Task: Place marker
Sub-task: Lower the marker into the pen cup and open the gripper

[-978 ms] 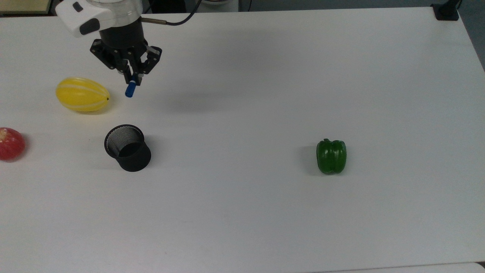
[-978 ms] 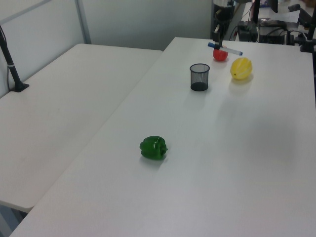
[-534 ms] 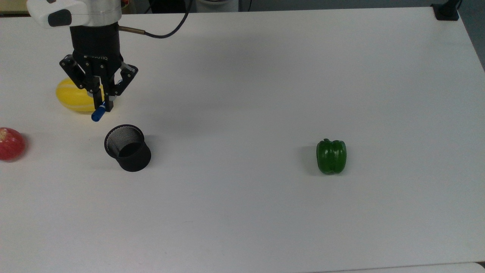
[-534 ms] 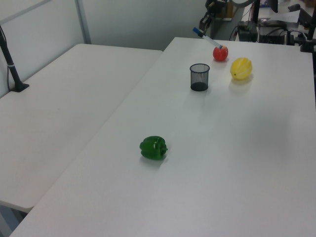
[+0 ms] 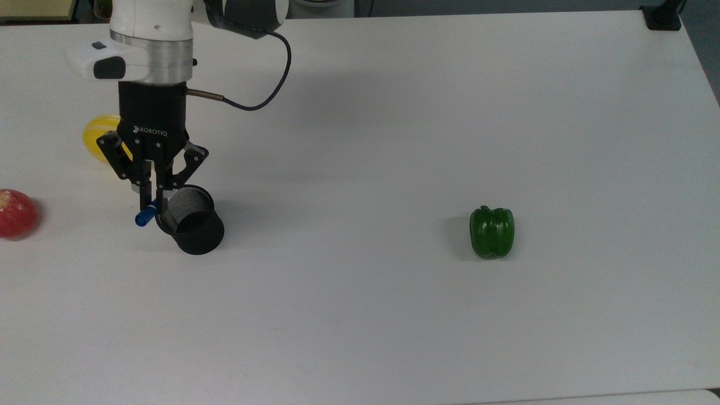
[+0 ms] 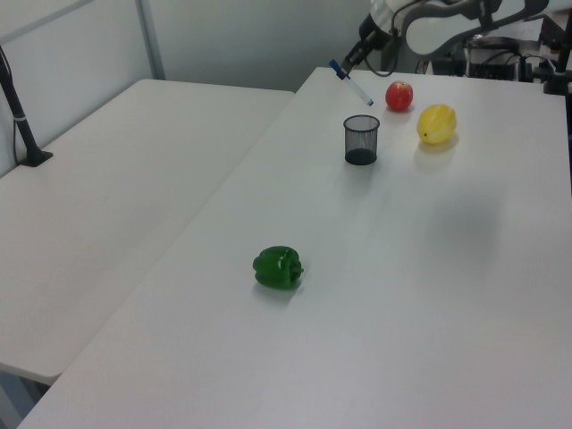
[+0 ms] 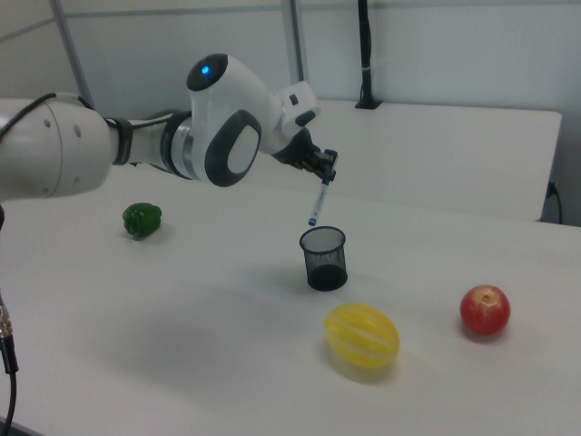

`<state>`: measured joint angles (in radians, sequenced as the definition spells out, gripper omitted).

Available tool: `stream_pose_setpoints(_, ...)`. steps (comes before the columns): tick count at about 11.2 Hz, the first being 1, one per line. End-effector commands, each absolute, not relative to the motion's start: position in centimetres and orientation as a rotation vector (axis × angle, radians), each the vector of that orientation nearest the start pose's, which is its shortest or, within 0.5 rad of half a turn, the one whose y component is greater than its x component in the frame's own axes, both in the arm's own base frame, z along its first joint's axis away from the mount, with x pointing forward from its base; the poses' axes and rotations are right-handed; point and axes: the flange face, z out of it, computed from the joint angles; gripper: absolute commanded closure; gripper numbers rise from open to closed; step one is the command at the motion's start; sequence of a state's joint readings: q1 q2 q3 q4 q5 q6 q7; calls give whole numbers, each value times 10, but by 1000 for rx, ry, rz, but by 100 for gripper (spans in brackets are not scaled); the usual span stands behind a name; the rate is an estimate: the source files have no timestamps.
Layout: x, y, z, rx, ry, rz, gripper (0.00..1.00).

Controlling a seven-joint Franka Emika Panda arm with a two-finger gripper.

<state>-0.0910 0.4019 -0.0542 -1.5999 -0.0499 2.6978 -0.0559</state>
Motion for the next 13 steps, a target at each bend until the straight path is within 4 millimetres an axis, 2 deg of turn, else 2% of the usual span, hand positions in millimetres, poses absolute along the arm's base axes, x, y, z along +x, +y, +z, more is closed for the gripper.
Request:
stream_pose_setpoints(1,720,-95,441,-3057,56,-1124,87)
stream_pose_setpoints(4,724,-95,420,-3058,57,-1114,86)
stream_pose_setpoints(7,723,-94,416,-3062,53,-1102,85)
stream_pose_setpoints(9,722,-94,412,-3068,51,-1085,82)
stream_pose_setpoints(10,721,-93,412,-3068,49,-1083,76)
stream_pose_setpoints(11,721,-93,411,-3069,49,-1078,55)
stream_pose_setpoints(12,721,-93,411,-3068,53,-1076,1)
stream_pose_setpoints(13,721,-92,412,-3069,47,-1078,0)
